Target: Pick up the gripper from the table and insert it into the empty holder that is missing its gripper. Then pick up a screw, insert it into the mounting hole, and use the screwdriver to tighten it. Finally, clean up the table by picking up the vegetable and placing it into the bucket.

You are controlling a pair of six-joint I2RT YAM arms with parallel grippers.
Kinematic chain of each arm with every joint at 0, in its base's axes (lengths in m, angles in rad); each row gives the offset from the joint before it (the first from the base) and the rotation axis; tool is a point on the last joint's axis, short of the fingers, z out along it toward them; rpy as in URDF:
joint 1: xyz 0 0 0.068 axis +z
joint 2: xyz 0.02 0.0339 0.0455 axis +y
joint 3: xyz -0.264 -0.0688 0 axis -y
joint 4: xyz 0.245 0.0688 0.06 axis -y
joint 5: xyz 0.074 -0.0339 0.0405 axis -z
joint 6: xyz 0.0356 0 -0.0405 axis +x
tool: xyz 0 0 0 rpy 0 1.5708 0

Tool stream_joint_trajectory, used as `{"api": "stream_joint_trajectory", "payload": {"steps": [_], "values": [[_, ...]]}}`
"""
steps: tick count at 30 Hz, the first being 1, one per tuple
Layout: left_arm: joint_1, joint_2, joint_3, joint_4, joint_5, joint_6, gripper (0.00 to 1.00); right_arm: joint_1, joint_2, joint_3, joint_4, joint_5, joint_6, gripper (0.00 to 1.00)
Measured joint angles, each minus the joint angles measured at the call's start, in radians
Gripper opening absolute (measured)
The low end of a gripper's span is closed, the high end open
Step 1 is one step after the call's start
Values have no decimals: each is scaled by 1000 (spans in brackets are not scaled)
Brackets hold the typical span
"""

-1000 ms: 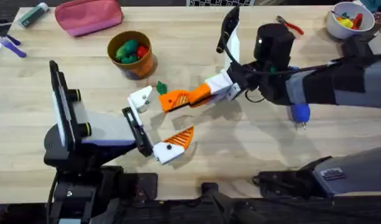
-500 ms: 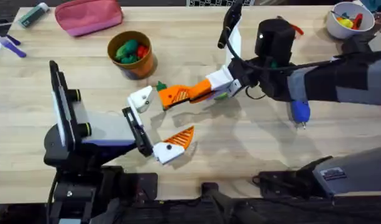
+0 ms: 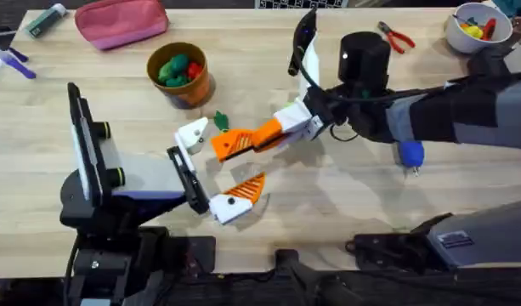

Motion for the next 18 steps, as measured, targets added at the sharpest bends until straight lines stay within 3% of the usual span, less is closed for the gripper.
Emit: {"api": "stream_joint_trajectory", "payload": {"steps": [18], "values": [[0, 0, 0, 0, 0, 0, 985, 43, 0, 68, -126, 11, 75, 12]]}}
